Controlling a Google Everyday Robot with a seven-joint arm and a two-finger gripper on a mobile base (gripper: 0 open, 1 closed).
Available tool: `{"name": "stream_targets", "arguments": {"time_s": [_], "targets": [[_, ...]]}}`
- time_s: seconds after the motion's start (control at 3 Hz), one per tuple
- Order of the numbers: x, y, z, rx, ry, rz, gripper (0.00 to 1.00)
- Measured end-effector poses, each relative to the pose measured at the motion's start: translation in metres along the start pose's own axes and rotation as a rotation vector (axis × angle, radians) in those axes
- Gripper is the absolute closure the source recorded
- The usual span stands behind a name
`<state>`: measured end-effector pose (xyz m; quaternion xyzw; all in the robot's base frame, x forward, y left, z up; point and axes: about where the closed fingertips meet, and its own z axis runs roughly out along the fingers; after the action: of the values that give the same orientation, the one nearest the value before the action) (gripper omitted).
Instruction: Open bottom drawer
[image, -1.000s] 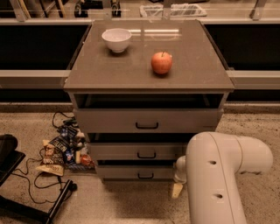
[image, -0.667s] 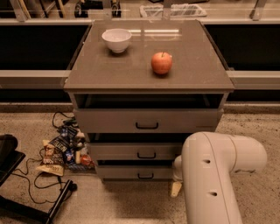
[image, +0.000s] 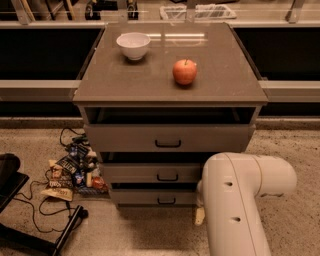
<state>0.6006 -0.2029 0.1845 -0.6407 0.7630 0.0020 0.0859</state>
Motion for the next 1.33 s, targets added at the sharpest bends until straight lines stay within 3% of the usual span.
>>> {"name": "stream_targets", "arguments": {"time_s": [0.67, 1.0, 1.33], "targets": [[0.007, 0.005, 0.005, -0.02, 0.006, 0.017, 0.41], [0.019, 0.002, -0.025, 0.04, 0.066, 0.013, 0.72], [0.02, 0.001, -0.03, 0.05, 0.069, 0.018, 0.95]]}}
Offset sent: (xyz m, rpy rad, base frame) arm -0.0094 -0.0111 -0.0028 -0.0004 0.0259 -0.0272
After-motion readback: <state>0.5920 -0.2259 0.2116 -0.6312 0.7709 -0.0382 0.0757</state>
